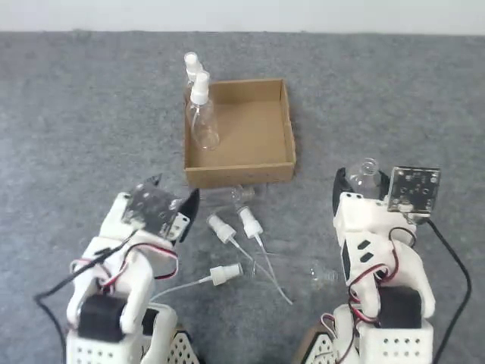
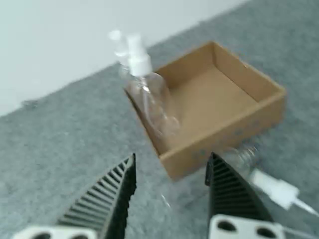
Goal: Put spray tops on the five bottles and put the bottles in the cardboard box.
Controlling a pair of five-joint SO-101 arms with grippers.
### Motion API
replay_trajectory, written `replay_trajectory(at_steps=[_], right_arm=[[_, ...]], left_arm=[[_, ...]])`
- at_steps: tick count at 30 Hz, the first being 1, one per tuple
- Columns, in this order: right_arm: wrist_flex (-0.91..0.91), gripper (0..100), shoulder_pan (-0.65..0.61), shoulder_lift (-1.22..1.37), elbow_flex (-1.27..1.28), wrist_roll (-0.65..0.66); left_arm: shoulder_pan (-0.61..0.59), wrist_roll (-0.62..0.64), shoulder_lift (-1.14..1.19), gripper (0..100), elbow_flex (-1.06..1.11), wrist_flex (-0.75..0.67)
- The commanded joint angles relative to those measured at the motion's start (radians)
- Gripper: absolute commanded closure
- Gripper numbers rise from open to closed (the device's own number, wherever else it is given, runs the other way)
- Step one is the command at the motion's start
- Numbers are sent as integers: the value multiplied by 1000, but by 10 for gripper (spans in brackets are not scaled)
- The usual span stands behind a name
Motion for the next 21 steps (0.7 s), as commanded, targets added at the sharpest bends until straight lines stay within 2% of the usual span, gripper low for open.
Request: replay_trajectory(at_steps=[1, 3, 8, 11, 16, 21], right_arm=[[-36, 958, 31, -10, -14, -35], [-39, 958, 33, -7, -14, -35], [-44, 958, 58, -7, -14, -38], [-44, 958, 68, -7, -14, -41], [-44, 958, 70, -7, -14, -41], [-44, 958, 71, -7, -14, -38]], left_arm=[[75, -17, 161, 785, -134, 80], [129, -21, 233, 784, -185, 138], [238, -129, 382, 783, -237, 247], [270, -141, 453, 783, -234, 253], [310, -239, 548, 782, -234, 281], [354, -247, 638, 782, -232, 284]])
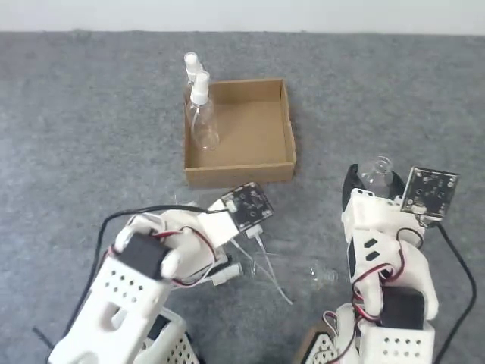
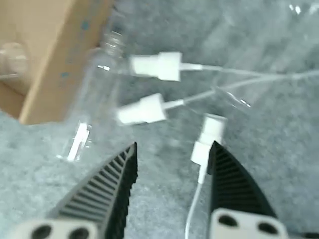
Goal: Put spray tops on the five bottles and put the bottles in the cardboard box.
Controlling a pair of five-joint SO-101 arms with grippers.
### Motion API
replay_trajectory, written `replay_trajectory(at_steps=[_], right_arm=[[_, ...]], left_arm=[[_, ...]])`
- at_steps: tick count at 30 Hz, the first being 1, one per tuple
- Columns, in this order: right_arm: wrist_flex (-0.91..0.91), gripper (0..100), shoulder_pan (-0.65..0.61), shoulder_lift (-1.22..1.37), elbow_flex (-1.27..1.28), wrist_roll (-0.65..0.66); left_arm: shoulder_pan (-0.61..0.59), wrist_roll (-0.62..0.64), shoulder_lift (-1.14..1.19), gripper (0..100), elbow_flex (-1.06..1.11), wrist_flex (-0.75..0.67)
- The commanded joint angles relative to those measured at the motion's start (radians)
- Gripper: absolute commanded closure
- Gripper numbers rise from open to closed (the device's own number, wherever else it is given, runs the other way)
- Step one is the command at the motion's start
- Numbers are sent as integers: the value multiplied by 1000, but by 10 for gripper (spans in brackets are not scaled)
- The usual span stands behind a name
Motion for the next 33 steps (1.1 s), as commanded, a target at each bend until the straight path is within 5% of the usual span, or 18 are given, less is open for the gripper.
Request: replay_trajectory(at_steps=[1, 10, 33], right_arm=[[-25, 958, 13, -7, -14, -6], [-25, 958, 13, -7, -12, -5], [-45, 957, 7, -7, 3, -5]], left_arm=[[37, -12, 80, 782, -50, 11], [152, -15, 345, 786, -56, 6], [147, -87, 718, 809, -61, -183]])
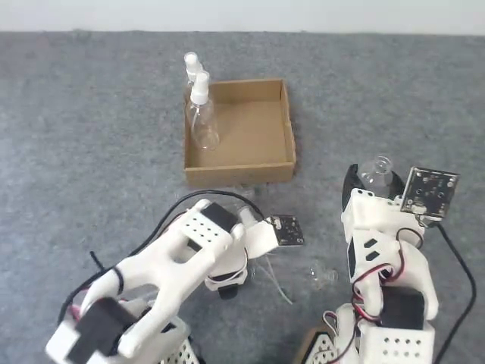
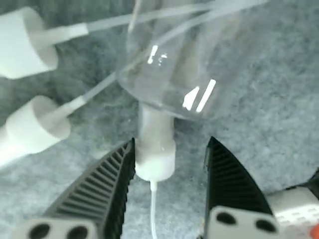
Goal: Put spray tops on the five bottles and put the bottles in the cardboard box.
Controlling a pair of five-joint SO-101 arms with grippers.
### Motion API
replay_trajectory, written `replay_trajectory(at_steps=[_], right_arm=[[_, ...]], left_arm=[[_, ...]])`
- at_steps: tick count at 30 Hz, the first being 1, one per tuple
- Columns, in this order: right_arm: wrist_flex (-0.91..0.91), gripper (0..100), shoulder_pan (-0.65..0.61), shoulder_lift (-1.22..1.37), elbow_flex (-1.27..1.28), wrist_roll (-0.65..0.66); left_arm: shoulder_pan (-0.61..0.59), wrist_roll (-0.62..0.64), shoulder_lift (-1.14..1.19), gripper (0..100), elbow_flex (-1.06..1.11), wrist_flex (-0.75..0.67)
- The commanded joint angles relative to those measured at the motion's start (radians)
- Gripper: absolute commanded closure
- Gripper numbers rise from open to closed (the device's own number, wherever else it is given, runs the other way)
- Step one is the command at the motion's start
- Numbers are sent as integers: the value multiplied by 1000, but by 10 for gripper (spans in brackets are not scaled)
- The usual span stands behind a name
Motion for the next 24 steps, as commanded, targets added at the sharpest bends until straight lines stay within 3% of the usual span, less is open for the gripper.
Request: replay_trajectory(at_steps=[1, 15, 24], right_arm=[[-38, 957, 5, -7, 9, -5], [-39, 957, 4, -16, 17, -5], [-39, 957, 4, -16, 20, -5]], left_arm=[[2, -9, 20, 827, -48, -18], [2, -9, 71, 949, -56, -8], [0, -9, -138, 986, -124, 212]])
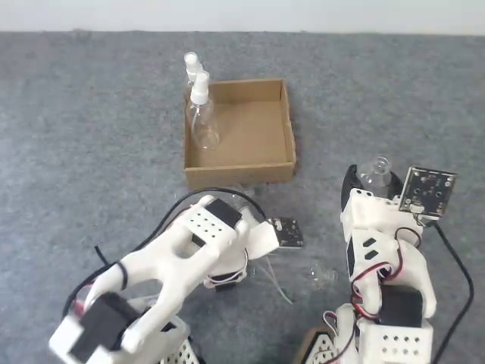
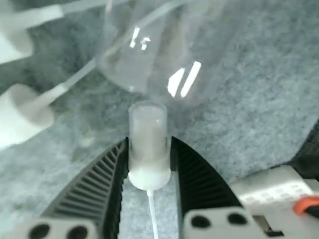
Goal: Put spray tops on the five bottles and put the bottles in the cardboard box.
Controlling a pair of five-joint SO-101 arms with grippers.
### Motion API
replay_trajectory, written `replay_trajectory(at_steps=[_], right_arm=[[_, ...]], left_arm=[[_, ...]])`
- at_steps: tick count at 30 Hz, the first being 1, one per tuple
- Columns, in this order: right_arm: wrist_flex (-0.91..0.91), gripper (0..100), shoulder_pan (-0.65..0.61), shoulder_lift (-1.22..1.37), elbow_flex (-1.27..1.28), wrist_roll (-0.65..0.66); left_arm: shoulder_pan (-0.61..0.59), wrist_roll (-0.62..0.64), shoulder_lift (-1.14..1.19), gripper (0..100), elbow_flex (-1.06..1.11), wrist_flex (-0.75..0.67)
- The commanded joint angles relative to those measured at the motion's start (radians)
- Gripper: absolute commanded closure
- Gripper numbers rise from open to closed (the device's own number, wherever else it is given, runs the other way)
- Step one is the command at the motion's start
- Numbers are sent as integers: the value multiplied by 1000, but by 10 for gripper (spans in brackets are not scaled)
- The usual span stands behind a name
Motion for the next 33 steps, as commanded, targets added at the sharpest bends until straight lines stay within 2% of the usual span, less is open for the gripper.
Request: replay_trajectory(at_steps=[1, 7, 16, 23, 33], right_arm=[[-25, 957, 4, -16, -9, -5], [-25, 957, 4, -16, -9, -8], [-25, 957, 2, -16, -9, -11], [-16, 957, -68, -18, -9, -8], [-15, 957, -79, -18, -9, -11]], left_arm=[[-3, -11, -155, 987, -73, 89], [-3, -8, -370, 987, -76, 133], [-3, 318, -571, 987, -81, 153], [-3, 397, -677, 987, -82, 132], [-3, 509, -950, 988, -81, 63]])
